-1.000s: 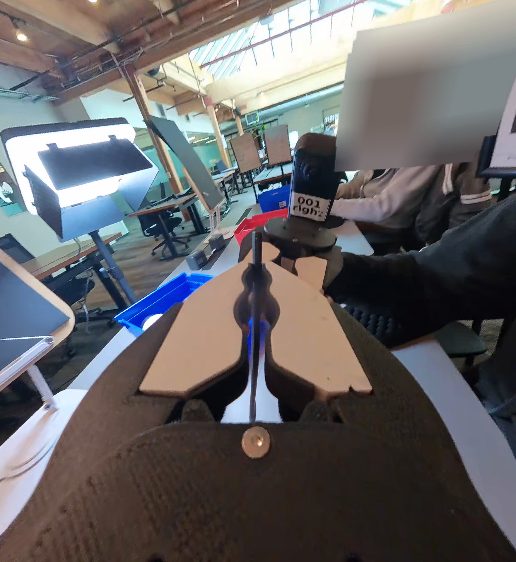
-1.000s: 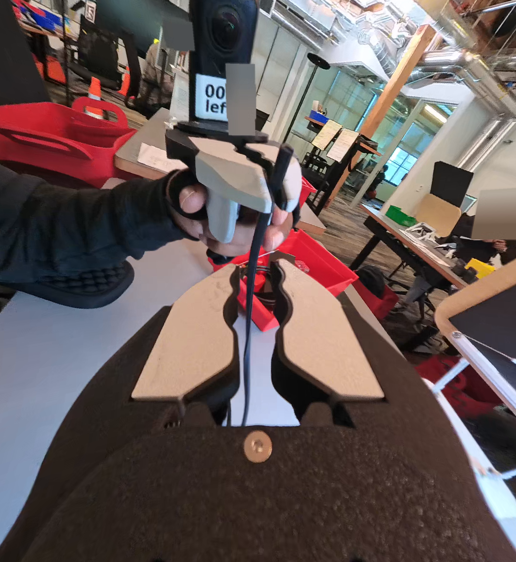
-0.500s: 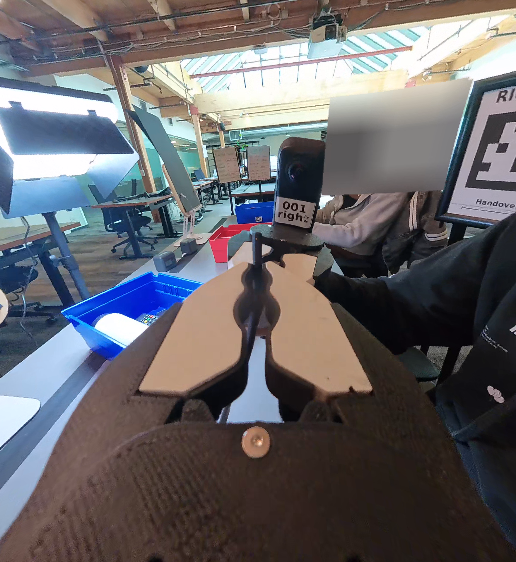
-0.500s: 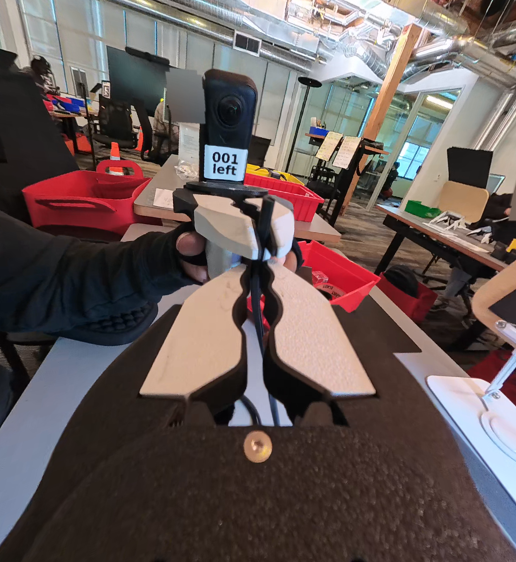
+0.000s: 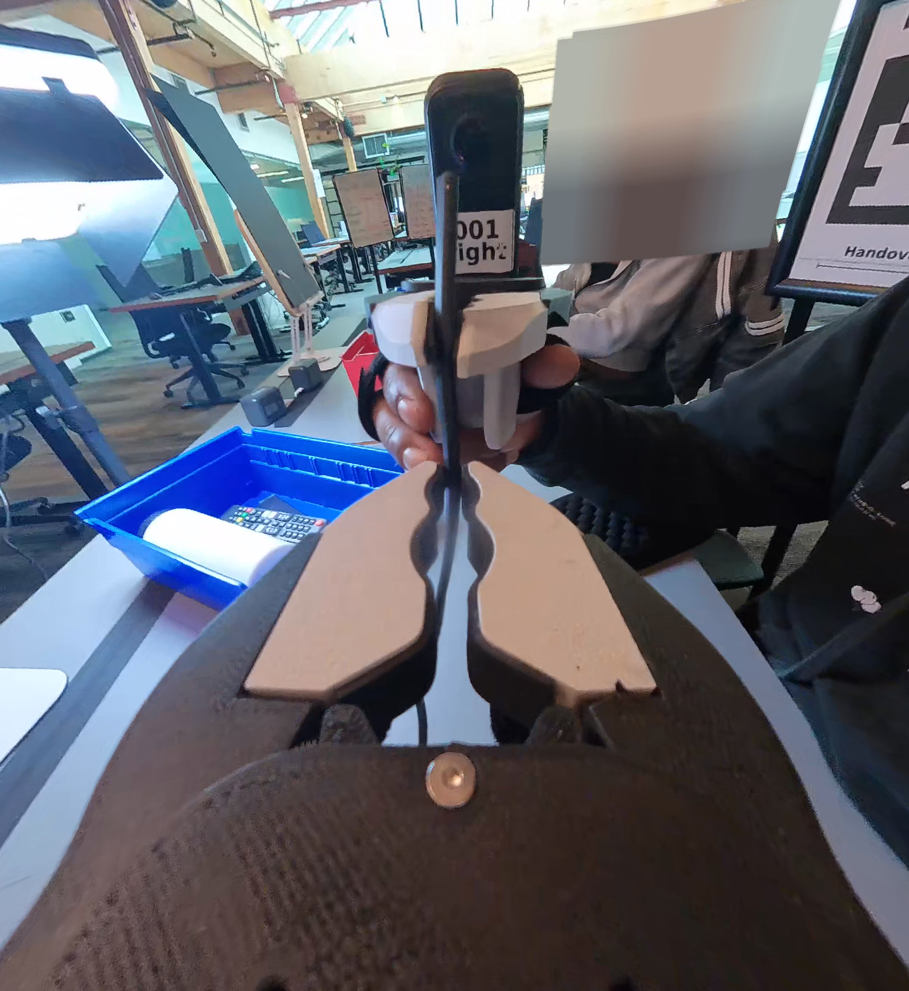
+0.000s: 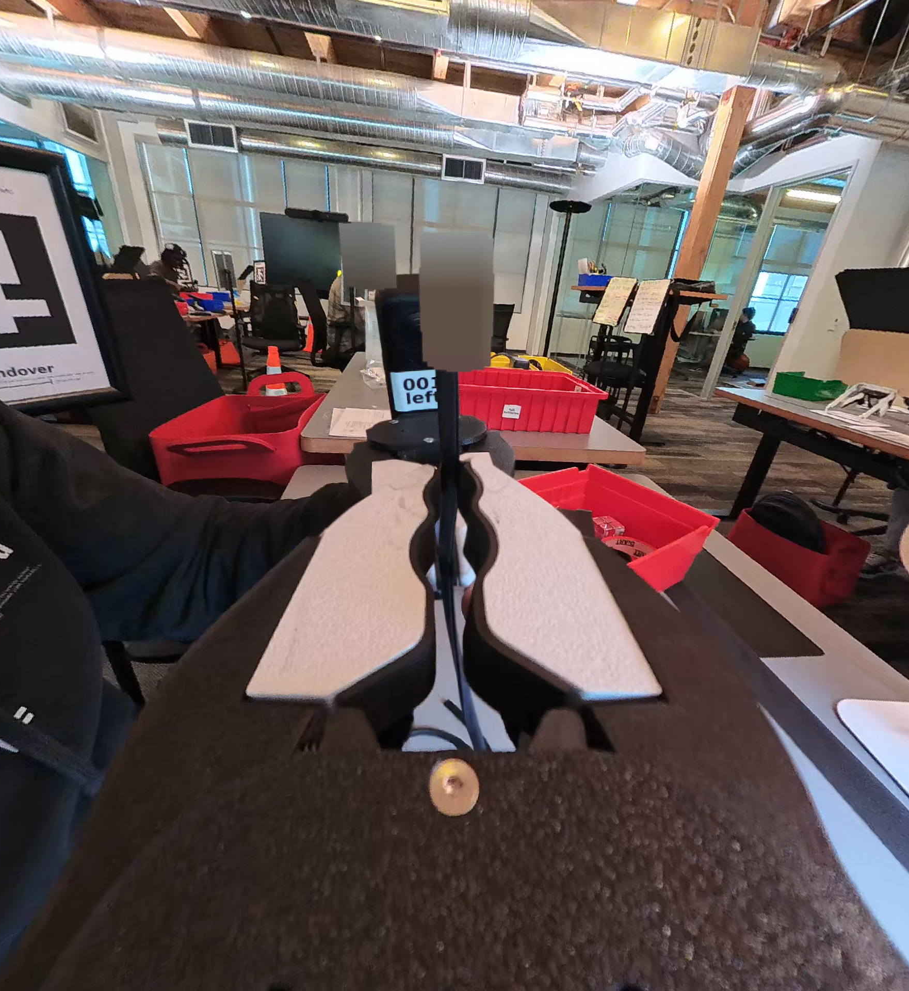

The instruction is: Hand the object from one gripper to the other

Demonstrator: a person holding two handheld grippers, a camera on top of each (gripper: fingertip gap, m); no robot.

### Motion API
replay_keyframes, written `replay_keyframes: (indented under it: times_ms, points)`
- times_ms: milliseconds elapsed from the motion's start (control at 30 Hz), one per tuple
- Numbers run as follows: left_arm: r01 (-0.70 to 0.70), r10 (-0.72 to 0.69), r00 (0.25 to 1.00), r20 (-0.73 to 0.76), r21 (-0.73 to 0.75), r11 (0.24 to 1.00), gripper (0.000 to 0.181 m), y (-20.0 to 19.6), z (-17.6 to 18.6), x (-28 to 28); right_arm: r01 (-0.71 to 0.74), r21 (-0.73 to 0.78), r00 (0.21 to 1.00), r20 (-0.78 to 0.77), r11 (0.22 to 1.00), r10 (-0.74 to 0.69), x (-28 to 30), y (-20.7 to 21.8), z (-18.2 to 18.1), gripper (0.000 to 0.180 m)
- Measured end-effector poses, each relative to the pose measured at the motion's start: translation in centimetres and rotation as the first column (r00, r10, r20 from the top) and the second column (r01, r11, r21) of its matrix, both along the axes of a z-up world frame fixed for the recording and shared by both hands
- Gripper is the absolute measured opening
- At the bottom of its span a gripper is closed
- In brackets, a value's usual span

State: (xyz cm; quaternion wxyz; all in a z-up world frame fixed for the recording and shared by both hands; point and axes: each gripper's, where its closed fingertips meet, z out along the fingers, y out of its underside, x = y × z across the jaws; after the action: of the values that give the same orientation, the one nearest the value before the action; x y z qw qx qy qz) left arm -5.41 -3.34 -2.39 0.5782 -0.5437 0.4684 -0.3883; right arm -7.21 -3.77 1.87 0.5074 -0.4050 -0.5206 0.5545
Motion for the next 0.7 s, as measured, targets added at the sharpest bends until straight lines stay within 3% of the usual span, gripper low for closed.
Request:
replay_keyframes:
  times_ms: [333,400,500,700]
  points:
    - [-0.014,0.014,1.0,0.004,-0.074,0.997,0.004,0.3,0.1,0.1,0.011,-0.05,0.999,-0.035,0.999,-0.013,0.0,0.8,0.2,0.006]
    - [-0.004,0.01,0.999,0.045,-0.137,0.991,0.004,0.4,0.6,0.0,0.006,-0.091,0.999,-0.052,0.996,-0.011,0.1,1.1,0.4,0.018]
    - [0.0,0.027,0.99,0.139,-0.19,0.982,0.004,0.8,1.8,-0.5,-0.01,-0.106,1.0,-0.011,0.994,0.009,0.0,1.6,-0.4,0.031]
    - [-0.028,0.063,0.983,0.172,-0.198,0.98,0.004,1.5,2.1,-1.3,0.03,0.004,0.988,0.153,1.0,-0.03,-1.0,2.4,-3.9,0.027]
